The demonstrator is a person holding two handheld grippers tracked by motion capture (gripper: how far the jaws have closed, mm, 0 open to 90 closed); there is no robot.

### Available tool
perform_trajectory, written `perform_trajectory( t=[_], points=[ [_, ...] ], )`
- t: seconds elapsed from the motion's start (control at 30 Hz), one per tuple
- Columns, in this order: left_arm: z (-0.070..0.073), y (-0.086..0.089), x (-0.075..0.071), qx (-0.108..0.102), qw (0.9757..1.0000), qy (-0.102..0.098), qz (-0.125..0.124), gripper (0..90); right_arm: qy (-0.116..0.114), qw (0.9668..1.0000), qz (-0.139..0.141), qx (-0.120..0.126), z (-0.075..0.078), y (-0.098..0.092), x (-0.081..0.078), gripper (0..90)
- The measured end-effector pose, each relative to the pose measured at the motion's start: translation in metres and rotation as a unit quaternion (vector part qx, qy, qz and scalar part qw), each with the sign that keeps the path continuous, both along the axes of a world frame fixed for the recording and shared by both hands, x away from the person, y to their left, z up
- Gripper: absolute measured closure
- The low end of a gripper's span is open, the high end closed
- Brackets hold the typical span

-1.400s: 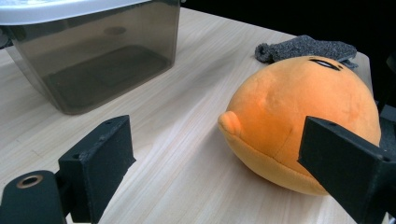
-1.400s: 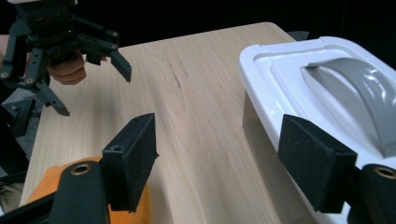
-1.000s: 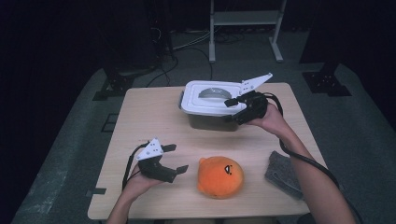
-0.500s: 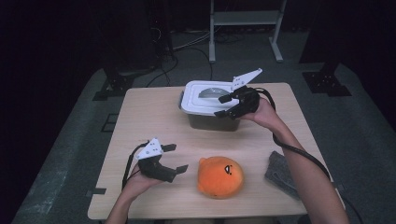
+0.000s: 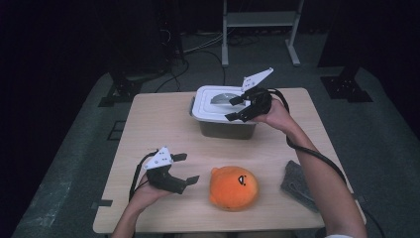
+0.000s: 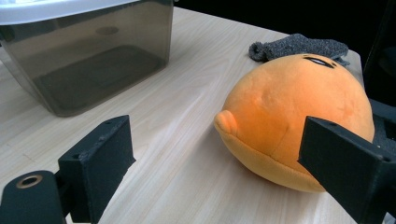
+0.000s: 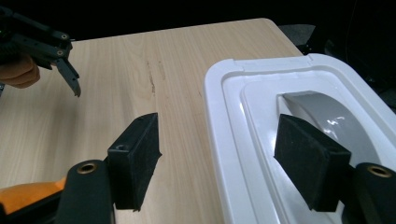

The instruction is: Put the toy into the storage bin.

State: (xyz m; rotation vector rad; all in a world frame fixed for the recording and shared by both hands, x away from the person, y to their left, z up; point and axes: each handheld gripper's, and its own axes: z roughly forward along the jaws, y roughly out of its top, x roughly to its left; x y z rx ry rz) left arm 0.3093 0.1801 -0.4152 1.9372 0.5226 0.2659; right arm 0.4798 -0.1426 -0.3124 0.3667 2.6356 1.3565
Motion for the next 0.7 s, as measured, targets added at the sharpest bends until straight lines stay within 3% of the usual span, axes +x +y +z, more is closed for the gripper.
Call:
perform_trajectory(
  t=[0.43, 0.7],
  points=[
    [-0.001, 0.002, 0.000, -0.002, 1.0000, 0.002, 0.002, 9.2, -0.020, 0.9994, -0.020, -0.021, 0.009, 0.006, 0.023, 31.3],
    [0.000, 0.003, 0.000, -0.004, 1.0000, 0.004, 0.002, 9.2, -0.017, 0.9991, -0.027, -0.029, 0.008, 0.007, 0.034, 32.2]
  ],
)
